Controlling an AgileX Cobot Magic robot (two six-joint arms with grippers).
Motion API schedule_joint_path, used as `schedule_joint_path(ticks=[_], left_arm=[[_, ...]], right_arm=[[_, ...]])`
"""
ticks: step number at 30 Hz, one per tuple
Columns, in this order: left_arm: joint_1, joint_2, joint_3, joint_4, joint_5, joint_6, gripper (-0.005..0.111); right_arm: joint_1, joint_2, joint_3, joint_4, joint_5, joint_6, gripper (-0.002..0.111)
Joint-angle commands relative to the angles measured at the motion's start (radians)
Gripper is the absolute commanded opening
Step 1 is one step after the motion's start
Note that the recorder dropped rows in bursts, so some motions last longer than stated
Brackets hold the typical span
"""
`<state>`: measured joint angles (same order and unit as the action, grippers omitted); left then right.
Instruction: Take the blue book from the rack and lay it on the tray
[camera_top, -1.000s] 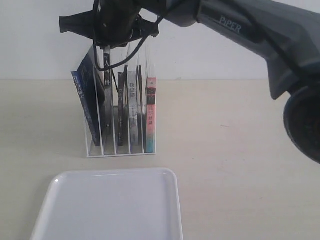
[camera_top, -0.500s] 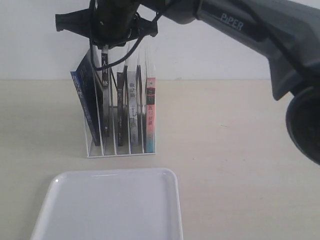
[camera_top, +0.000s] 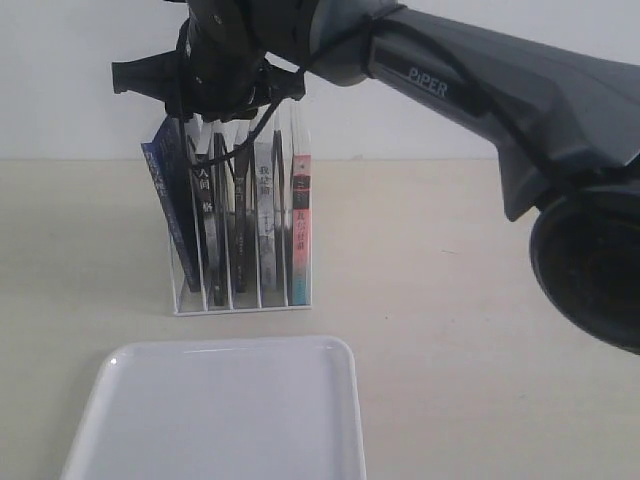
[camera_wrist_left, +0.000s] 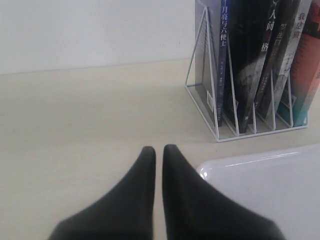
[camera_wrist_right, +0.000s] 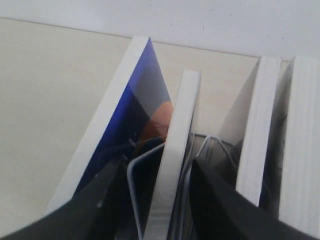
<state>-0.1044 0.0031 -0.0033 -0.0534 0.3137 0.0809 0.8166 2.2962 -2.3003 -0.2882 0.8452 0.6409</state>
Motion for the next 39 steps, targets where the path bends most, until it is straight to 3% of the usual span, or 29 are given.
schedule_joint_path(ticks=[1, 14, 18, 24, 39], left_arm=[[0.004, -0.003, 0.003, 0.000, 0.001, -0.007, 0.005], [0.004, -0.003, 0.003, 0.000, 0.001, -0.007, 0.005], [0.004, -0.003, 0.003, 0.000, 0.001, -0.007, 0.005], [0.004, -0.003, 0.003, 0.000, 0.001, -0.007, 0.005], [0.004, -0.003, 0.003, 0.002, 0.001, -0.007, 0.005]], right_arm=[[0.001, -0.014, -0.005, -0.014, -0.011, -0.020, 0.043], [0.058, -0.114, -0.005, -0.004, 0.049, -0.117, 0.043], [0.097, -0.089, -0.005, -0.029, -0.040, -0.117, 0.043], [0.096, -0.037, -0.005, -0.165, -0.112, 0.060, 0.043], [0.088, 0.046, -0.005, -0.178, -0.164, 0.119, 0.043]])
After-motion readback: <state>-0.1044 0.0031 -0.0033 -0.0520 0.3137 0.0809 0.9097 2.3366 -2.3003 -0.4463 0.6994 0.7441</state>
